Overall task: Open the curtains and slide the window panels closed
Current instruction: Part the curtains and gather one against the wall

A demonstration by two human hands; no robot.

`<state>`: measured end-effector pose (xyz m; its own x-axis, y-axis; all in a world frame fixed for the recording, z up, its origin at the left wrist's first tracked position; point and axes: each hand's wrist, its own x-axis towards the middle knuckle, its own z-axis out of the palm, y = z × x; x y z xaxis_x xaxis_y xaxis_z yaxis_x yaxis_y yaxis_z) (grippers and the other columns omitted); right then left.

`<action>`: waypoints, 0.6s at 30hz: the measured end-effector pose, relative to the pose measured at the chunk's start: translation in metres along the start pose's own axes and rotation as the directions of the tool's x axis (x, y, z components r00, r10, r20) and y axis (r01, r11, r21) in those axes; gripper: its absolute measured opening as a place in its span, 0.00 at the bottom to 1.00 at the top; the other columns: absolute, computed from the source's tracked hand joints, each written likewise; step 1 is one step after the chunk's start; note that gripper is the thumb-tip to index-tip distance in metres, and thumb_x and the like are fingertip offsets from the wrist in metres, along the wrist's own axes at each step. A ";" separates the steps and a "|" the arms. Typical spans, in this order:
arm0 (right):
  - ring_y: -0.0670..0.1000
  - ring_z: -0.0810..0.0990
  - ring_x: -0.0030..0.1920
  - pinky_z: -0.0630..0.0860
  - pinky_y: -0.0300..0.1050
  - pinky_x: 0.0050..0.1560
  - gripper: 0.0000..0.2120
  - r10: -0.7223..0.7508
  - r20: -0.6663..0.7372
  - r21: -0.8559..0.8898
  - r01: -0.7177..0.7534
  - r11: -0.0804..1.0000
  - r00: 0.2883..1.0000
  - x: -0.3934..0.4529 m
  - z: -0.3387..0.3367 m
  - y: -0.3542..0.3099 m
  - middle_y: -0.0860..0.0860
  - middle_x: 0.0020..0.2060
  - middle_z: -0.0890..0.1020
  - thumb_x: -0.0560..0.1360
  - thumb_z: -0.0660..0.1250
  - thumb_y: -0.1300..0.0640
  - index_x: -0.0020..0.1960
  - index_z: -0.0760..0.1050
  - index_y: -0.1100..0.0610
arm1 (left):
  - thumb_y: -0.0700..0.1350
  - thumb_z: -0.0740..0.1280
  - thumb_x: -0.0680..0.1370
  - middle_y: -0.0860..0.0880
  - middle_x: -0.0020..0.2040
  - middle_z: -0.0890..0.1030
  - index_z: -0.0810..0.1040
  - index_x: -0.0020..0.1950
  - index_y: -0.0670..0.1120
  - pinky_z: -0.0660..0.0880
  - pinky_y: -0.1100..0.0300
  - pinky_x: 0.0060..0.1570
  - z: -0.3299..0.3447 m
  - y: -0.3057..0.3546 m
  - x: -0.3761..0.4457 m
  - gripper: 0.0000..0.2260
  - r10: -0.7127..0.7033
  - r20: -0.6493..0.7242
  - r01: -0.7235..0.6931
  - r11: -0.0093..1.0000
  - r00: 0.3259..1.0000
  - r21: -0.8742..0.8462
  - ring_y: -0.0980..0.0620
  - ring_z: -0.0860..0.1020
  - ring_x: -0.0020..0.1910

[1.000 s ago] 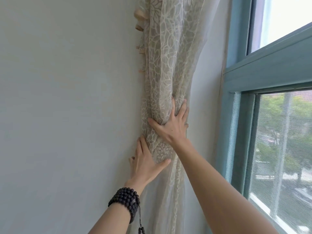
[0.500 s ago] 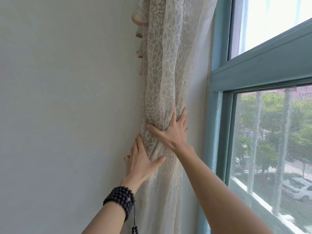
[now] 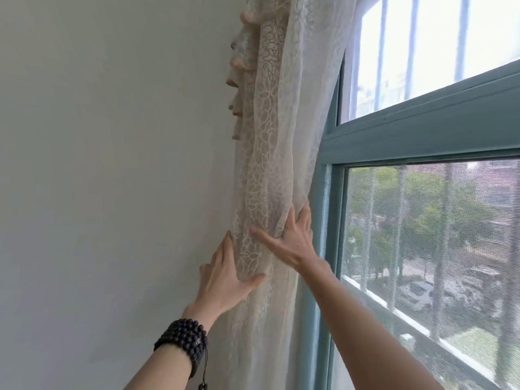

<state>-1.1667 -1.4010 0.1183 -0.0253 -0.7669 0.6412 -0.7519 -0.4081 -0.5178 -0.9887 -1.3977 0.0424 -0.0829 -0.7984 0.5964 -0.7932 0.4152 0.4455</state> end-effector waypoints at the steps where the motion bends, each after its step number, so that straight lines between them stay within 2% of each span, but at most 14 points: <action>1: 0.56 0.33 0.81 0.45 0.70 0.78 0.59 0.008 -0.006 -0.003 -0.008 1.000 1.000 -0.005 -0.002 0.000 0.52 0.81 0.34 0.64 0.63 0.17 0.80 0.35 0.38 | 0.79 0.59 0.67 0.49 0.83 0.44 0.32 0.80 0.51 0.56 0.42 0.74 -0.001 0.002 -0.005 0.57 0.019 -0.005 -0.019 1.000 1.000 -0.003 0.50 0.53 0.80; 5: 0.56 0.35 0.82 0.47 0.71 0.78 0.55 -0.006 -0.057 -0.023 0.005 1.000 0.998 -0.029 -0.013 -0.003 0.45 0.80 0.31 0.64 0.63 0.17 0.78 0.34 0.30 | 0.80 0.58 0.66 0.50 0.83 0.41 0.30 0.79 0.52 0.56 0.39 0.75 -0.007 0.011 -0.022 0.57 0.062 0.000 -0.062 0.997 0.998 -0.035 0.50 0.50 0.81; 9: 0.55 0.36 0.82 0.46 0.69 0.78 0.53 0.005 -0.077 -0.070 -0.010 0.997 0.997 -0.055 -0.030 -0.004 0.42 0.78 0.28 0.63 0.63 0.16 0.71 0.29 0.22 | 0.80 0.59 0.66 0.51 0.82 0.39 0.29 0.78 0.53 0.56 0.39 0.75 -0.009 0.024 -0.037 0.57 0.107 -0.034 -0.109 0.990 0.994 -0.090 0.51 0.48 0.81; 14: 0.56 0.37 0.82 0.47 0.66 0.78 0.53 0.016 -0.074 -0.075 -0.022 0.997 0.997 -0.084 -0.057 -0.005 0.40 0.78 0.28 0.64 0.66 0.19 0.74 0.33 0.23 | 0.78 0.61 0.67 0.49 0.82 0.39 0.30 0.79 0.51 0.54 0.41 0.74 -0.011 0.044 -0.056 0.58 0.147 -0.069 -0.157 0.973 0.987 -0.167 0.51 0.46 0.81; 18: 0.55 0.37 0.82 0.51 0.68 0.78 0.53 0.011 -0.082 -0.082 -0.018 0.996 0.997 -0.109 -0.081 -0.010 0.40 0.78 0.28 0.64 0.67 0.21 0.76 0.35 0.25 | 0.79 0.61 0.67 0.51 0.83 0.40 0.30 0.79 0.54 0.54 0.42 0.72 -0.016 0.066 -0.072 0.57 0.168 -0.133 -0.197 0.950 0.977 -0.243 0.56 0.45 0.80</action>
<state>-1.2099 -1.2734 0.0998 -0.0879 -0.7280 0.6799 -0.8031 -0.3521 -0.4808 -1.0252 -1.3059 0.0395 -0.1341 -0.6519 0.7464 -0.5901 0.6576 0.4683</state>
